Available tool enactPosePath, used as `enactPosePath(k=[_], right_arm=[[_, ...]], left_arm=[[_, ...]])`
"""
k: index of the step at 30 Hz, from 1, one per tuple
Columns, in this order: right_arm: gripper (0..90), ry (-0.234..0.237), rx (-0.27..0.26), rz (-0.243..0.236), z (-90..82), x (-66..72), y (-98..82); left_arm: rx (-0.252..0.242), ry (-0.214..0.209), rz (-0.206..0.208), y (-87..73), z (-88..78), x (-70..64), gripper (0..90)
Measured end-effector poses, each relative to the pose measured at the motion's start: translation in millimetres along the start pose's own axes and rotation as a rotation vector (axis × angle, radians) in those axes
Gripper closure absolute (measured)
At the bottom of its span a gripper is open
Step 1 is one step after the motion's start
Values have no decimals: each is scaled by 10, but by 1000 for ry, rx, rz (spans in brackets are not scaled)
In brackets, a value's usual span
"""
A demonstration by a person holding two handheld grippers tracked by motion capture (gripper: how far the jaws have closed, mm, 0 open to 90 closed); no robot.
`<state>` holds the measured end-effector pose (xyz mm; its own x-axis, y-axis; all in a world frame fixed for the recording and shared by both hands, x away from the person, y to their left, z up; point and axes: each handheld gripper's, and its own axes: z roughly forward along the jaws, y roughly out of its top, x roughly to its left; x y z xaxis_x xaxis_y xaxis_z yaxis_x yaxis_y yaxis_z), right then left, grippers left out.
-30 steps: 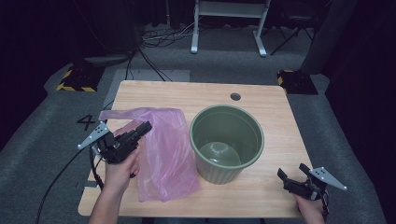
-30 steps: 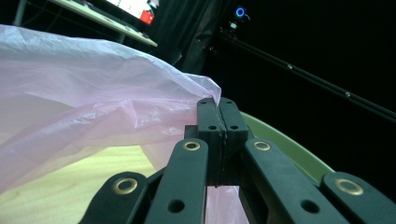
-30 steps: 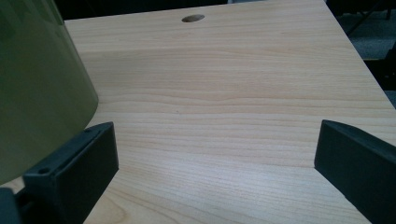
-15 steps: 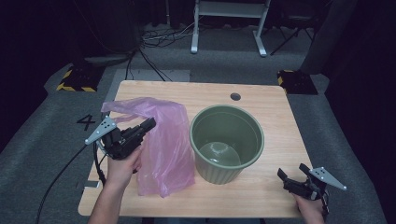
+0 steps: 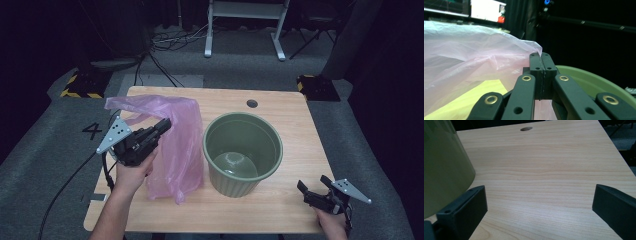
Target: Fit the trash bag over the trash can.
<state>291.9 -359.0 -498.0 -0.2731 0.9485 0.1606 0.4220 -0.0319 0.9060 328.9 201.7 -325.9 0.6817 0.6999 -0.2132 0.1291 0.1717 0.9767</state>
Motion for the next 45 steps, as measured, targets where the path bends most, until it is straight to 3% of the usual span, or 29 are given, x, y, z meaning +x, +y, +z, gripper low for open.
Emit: enactPosePath(k=[2, 3, 9, 15, 21, 26, 33, 34, 38, 45], right_arm=[[0, 0, 1, 1, 1, 0, -1], [0, 0, 1, 0, 1, 1, -1], [0, 3, 3, 3, 1, -1, -2], [0, 4, 4, 2, 1, -1, -3], [0, 5, 8, 2, 4, -1, -4], [0, 4, 12, -4, 8, 4, -5], [1, 7, 17, -8, 14, 9, -4], [1, 7, 19, -9, 16, 12, -4], [1, 5, 20, -12, 18, 11, -4], [1, 3, 24, -13, 21, 16, -3]], left_arm=[[-50, -12, -53, 86, 13, 20, 897], [-62, -10, -59, 109, 16, 20, 898], [-103, 15, -52, 274, 44, -15, 898], [-166, -6, -85, 517, 91, -32, 898], [-217, -8, -85, 758, 133, -46, 898], [-256, 4, -104, 885, 153, -22, 898], [-329, 34, -133, 1026, 50, 80, 898], [-341, 29, -154, 1064, 18, 117, 898], [-365, 11, -167, 1143, -24, 126, 898], [-411, -50, -189, 1270, -17, 26, 898]])
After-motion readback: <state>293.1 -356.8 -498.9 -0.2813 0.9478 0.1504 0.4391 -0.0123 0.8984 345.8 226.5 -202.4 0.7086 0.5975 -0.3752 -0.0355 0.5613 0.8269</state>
